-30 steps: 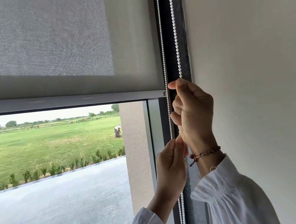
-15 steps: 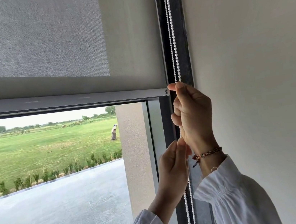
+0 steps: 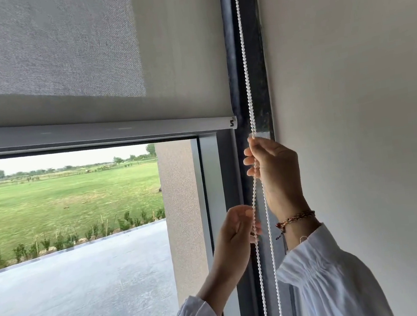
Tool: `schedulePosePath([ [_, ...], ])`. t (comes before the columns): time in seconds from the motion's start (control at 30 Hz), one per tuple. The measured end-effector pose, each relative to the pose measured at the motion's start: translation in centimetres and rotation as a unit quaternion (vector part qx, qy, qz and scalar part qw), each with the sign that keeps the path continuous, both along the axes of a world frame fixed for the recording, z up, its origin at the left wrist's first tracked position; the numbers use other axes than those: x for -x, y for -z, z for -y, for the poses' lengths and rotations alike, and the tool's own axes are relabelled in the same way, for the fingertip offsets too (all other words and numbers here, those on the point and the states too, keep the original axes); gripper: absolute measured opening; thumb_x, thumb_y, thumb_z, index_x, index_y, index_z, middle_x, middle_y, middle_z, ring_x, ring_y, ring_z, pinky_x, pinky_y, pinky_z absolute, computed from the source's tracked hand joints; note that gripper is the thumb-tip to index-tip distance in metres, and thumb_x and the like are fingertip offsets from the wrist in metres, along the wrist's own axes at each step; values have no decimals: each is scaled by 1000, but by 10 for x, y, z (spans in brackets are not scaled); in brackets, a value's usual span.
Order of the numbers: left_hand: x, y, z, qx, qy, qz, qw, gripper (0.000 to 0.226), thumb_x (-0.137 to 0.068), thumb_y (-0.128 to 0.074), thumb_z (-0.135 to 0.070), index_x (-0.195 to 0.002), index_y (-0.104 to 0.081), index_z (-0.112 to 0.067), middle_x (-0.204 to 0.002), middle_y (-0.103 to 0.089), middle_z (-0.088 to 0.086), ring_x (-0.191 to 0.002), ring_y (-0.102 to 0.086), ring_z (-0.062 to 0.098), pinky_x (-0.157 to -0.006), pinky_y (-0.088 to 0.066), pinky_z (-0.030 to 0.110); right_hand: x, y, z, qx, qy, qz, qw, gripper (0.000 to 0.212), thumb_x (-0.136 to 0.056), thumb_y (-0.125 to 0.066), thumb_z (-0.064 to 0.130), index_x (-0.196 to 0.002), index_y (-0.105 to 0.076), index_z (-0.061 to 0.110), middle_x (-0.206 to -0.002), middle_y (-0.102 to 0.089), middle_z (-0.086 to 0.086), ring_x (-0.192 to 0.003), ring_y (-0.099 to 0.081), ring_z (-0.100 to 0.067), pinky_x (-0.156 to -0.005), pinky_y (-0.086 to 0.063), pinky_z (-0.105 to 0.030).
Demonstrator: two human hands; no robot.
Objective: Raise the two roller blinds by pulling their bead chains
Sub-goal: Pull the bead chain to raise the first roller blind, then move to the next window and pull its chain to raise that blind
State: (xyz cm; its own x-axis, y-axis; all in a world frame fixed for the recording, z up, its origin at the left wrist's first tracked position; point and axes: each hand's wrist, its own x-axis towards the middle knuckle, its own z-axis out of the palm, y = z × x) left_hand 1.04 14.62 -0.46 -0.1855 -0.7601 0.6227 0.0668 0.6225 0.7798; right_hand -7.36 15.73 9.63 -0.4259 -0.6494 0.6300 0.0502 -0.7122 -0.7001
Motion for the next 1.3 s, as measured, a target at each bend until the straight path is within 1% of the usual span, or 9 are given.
schedulePosePath([
  [0.13, 10, -3, 29, -16, -79, 3, 997, 20, -95, -44, -16, -89, -53, -33, -88, -63, -9, -76, -58, -9, -73, -46, 21, 8, -1, 38, -36, 25, -43, 998, 24, -90, -54, 20, -110, -64, 10, -84, -68, 0, -74, -64, -11, -68, -53, -31],
  [0.27, 0, -14, 54, 10, -179, -3, 984, 19, -91, -48, -17, -91, -55, -35, -101, -66, 1, -96, -62, 15, -86, -50, 40, -1, 8, 69, -45, 179, -93, 978, 41, -89, -51, 22, -128, -48, 10, -134, -52, -12, -124, -46, -24, -107, -34, -40],
  [0.43, -59, -15, 46, 56, -283, -1, 958, 13, -89, -50, -23, -93, -55, -35, -98, -68, 2, -92, -65, 20, -81, -54, 43, -66, 40, 76, 120, 231, -68, 963, 37, -88, -49, 17, -123, -52, 4, -132, -53, -16, -127, -44, -29, -106, -34, -36],
  [0.6, -189, 3, -14, 129, -430, 70, 891, 12, -84, -46, -35, -95, -48, -41, -89, -69, -7, -86, -65, 8, -68, -51, 18, -193, 64, 56, 144, 55, -37, 987, 28, -89, -49, 23, -111, -59, 10, -111, -61, -1, -105, -59, -18, -86, -52, -40],
  [0.7, -294, 21, -81, 143, -519, 66, 840, 12, -84, -48, -38, -96, -50, -39, -75, -68, -13, -76, -66, 2, -63, -49, 13, -295, 81, 18, 152, -55, -31, 986, 27, -88, -49, 23, -109, -60, 9, -111, -62, -5, -101, -59, -15, -79, -51, -27],
  [0.83, -432, 38, -191, 116, -610, 51, 782, 13, -84, -49, -28, -94, -53, -35, -84, -67, -13, -69, -66, 4, -61, -47, 13, -445, 99, -68, 133, -193, 12, 972, 29, -88, -51, 22, -107, -62, 3, -110, -60, -6, -96, -56, -5, -74, -46, -9],
  [1.0, -577, 28, -335, 69, -689, 116, 712, 11, -85, -51, -30, -92, -53, -39, -74, -68, -14, -70, -65, 2, -62, -46, 14, -621, 106, -206, 80, -352, 52, 931, 22, -87, -54, 18, -106, -63, 11, -105, -59, 0, -89, -55, 10, -69, -42, -5],
  [1.17, -684, 35, -454, 61, -750, 51, 656, 8, -84, -52, -33, -87, -57, -38, -73, -69, -15, -65, -63, 6, -62, -47, 14, -753, 120, -330, 39, -508, 51, 859, 11, -86, -53, 35, -94, -59, 40, -99, -66, -4, -83, -65, -19, -70, -52, -29],
  [1.3, -763, 45, -530, 73, -791, -20, 607, 5, -85, -58, -28, -89, -58, -25, -66, -69, -10, -59, -60, 6, -55, -45, 16, -845, 125, -412, 40, -581, 32, 812, 17, -84, -50, 44, -95, -61, 36, -93, -66, -5, -77, -66, -16, -66, -54, -30],
])
